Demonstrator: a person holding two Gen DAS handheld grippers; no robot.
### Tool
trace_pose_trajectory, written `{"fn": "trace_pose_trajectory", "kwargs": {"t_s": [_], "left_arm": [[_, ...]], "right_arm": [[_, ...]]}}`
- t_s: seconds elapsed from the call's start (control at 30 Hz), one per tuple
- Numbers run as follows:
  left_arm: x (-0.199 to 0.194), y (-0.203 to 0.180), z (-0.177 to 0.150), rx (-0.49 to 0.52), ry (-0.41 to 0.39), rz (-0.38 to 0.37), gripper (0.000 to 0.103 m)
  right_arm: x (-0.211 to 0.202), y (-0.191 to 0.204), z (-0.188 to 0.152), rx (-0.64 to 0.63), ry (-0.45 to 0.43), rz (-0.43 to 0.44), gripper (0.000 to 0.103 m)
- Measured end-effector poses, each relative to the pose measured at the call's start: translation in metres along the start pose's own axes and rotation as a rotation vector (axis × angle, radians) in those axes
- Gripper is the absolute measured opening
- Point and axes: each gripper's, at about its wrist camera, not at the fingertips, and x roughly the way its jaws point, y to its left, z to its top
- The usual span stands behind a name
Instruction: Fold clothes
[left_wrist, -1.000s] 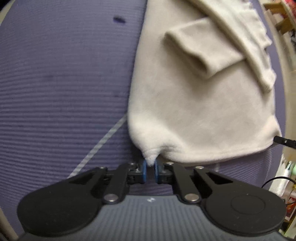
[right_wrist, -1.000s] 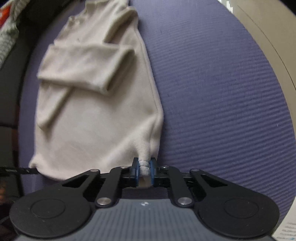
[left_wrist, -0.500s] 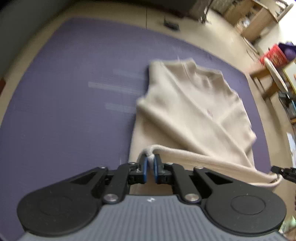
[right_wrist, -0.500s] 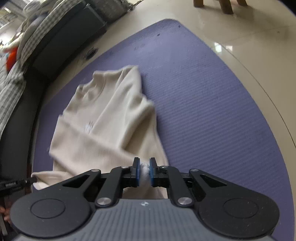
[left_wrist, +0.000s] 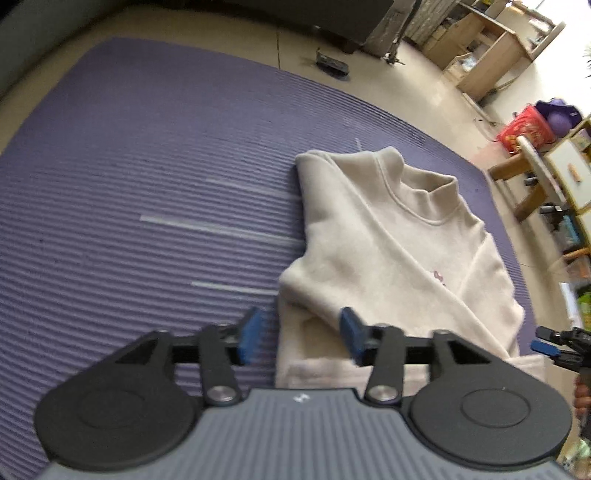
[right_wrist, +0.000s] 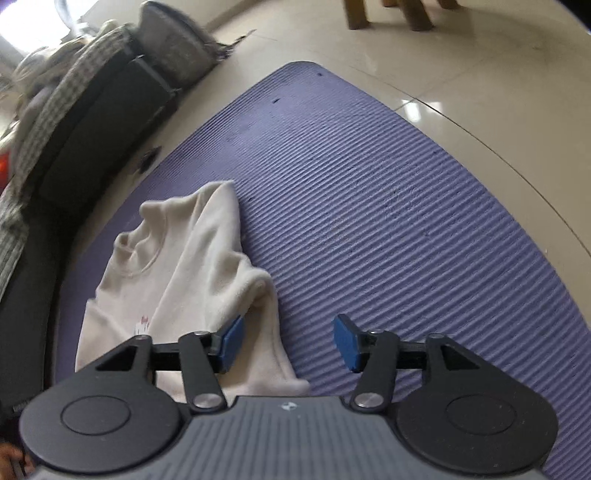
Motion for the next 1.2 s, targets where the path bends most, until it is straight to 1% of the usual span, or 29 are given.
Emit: {"fn": "trace_pose_trajectory", "kwargs": {"t_s": [0.07, 0.1, 0.23, 0.33, 0.43, 0.5, 0.57, 0.6, 0.63, 0.67, 0.73, 0.77, 0.83, 0.93, 1.0, 1.03, 1.07, 1.1, 1.13, 1.17, 1.2], "left_arm": [[-0.008, 0.010, -0.006, -0.005, 0.000, -0.022, 0.081], [-0.011, 0.017, -0.010, -0.010, 0.003, -0.034, 0.082], [-0.012, 0.031, -0.022, -0.037, 0.043, -0.086, 0.084], [-0.011, 0.031, -0.030, -0.026, 0.053, -0.140, 0.084], [-0.005, 0.023, -0.037, 0.024, 0.078, -0.153, 0.084], [-0.004, 0.015, -0.041, 0.065, 0.074, -0.148, 0.083], [-0.003, 0.010, -0.043, 0.082, 0.082, -0.153, 0.075], [-0.002, 0.007, -0.045, 0.092, 0.087, -0.150, 0.073], [-0.001, 0.006, -0.046, 0.100, 0.089, -0.147, 0.069], [-0.001, 0.004, -0.047, 0.110, 0.091, -0.144, 0.062], [-0.001, 0.001, -0.050, 0.121, 0.096, -0.138, 0.055], [-0.001, 0.000, -0.051, 0.120, 0.100, -0.136, 0.050], [0.001, -0.001, -0.052, 0.112, 0.111, -0.134, 0.048], [0.001, -0.004, -0.052, 0.117, 0.111, -0.118, 0.045], [0.000, -0.006, -0.054, 0.121, 0.101, -0.103, 0.042], [-0.001, -0.007, -0.054, 0.123, 0.095, -0.095, 0.038], [-0.002, -0.008, -0.055, 0.124, 0.088, -0.087, 0.033], [-0.003, -0.009, -0.056, 0.126, 0.082, -0.079, 0.030], [-0.005, -0.009, -0.056, 0.125, 0.074, -0.073, 0.026], [-0.006, -0.010, -0.057, 0.123, 0.064, -0.069, 0.020], [-0.009, -0.010, -0.058, 0.117, 0.048, -0.062, 0.018]], "right_arm": [[-0.004, -0.005, -0.009, -0.030, 0.014, 0.037, 0.062], [-0.005, -0.007, -0.014, -0.048, 0.023, 0.052, 0.062], [-0.008, -0.005, -0.034, -0.152, 0.047, 0.063, 0.062], [-0.008, -0.002, -0.042, -0.200, 0.060, 0.073, 0.062], [-0.007, 0.000, -0.048, -0.202, 0.058, 0.086, 0.062], [-0.004, 0.002, -0.051, -0.198, 0.056, 0.080, 0.062], [-0.004, 0.004, -0.055, -0.200, 0.039, 0.067, 0.062], [-0.005, 0.005, -0.057, -0.206, 0.031, 0.061, 0.062], [-0.005, 0.007, -0.058, -0.215, 0.027, 0.056, 0.062], [-0.003, 0.011, -0.060, -0.234, 0.021, 0.047, 0.062], [-0.004, 0.014, -0.063, -0.259, 0.013, 0.036, 0.062], [-0.004, 0.016, -0.064, -0.271, 0.008, 0.027, 0.062], [-0.005, 0.017, -0.066, -0.282, 0.006, 0.021, 0.061], [-0.003, 0.020, -0.066, -0.308, 0.010, 0.019, 0.053], [-0.005, 0.021, -0.066, -0.310, 0.017, 0.025, 0.041], [-0.006, 0.022, -0.067, -0.313, 0.014, 0.022, 0.041], [-0.007, 0.024, -0.068, -0.323, 0.005, 0.008, 0.039], [-0.008, 0.026, -0.070, -0.332, -0.004, -0.004, 0.036], [-0.010, 0.028, -0.073, -0.341, -0.014, -0.016, 0.034], [-0.012, 0.032, -0.076, -0.355, -0.032, -0.036, 0.030], [-0.013, 0.036, -0.080, -0.370, -0.048, -0.056, 0.027]]}}
